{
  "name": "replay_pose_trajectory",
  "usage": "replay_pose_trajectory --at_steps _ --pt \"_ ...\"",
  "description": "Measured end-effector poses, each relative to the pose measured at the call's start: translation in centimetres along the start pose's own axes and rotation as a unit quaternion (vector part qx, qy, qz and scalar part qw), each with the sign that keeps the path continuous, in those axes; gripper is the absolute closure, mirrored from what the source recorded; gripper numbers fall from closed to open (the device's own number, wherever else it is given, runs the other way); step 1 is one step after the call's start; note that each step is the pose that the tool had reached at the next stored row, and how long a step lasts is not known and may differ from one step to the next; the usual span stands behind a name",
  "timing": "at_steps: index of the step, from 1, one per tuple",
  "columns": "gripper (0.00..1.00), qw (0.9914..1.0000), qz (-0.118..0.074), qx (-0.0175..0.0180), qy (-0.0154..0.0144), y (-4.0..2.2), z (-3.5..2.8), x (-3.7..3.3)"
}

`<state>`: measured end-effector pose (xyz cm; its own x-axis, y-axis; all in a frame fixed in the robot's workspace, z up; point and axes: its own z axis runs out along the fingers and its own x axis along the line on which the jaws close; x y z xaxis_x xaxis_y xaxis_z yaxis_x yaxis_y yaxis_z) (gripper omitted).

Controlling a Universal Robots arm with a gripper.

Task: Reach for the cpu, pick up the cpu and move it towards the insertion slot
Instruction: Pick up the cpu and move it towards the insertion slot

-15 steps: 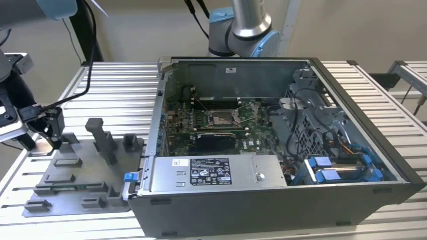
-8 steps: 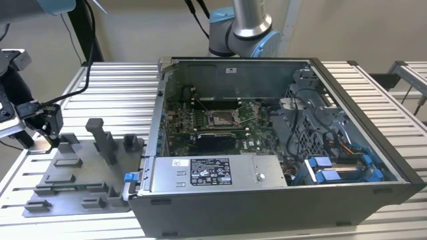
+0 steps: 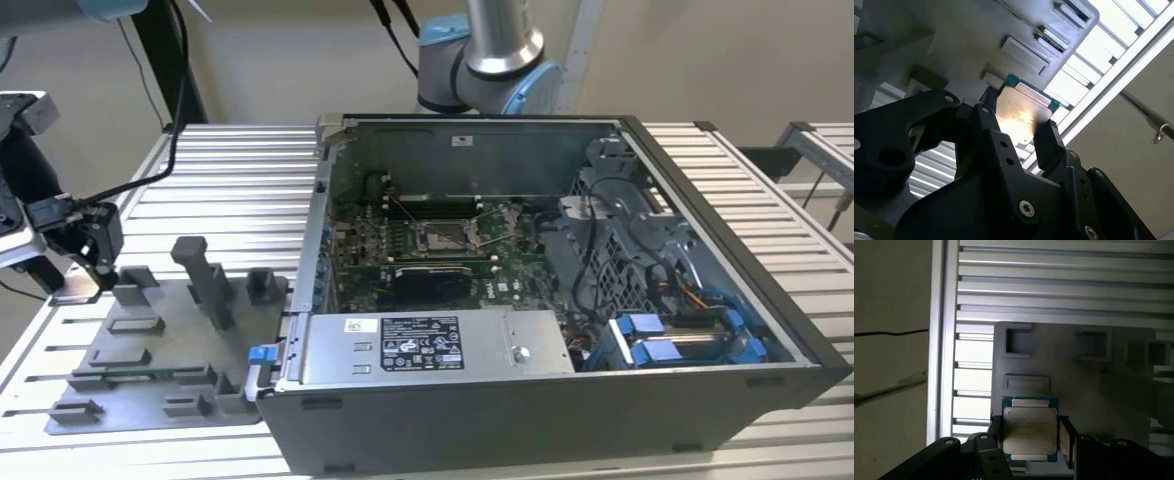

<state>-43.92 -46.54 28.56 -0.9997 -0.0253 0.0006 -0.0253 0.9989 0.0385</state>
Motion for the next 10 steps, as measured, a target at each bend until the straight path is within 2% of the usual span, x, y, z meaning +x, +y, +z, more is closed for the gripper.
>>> replay_pose_trajectory --at_steps 10 --pt "1.0 1.0 0.0 0.0001 0.0001 0.03 -0.71 0.0"
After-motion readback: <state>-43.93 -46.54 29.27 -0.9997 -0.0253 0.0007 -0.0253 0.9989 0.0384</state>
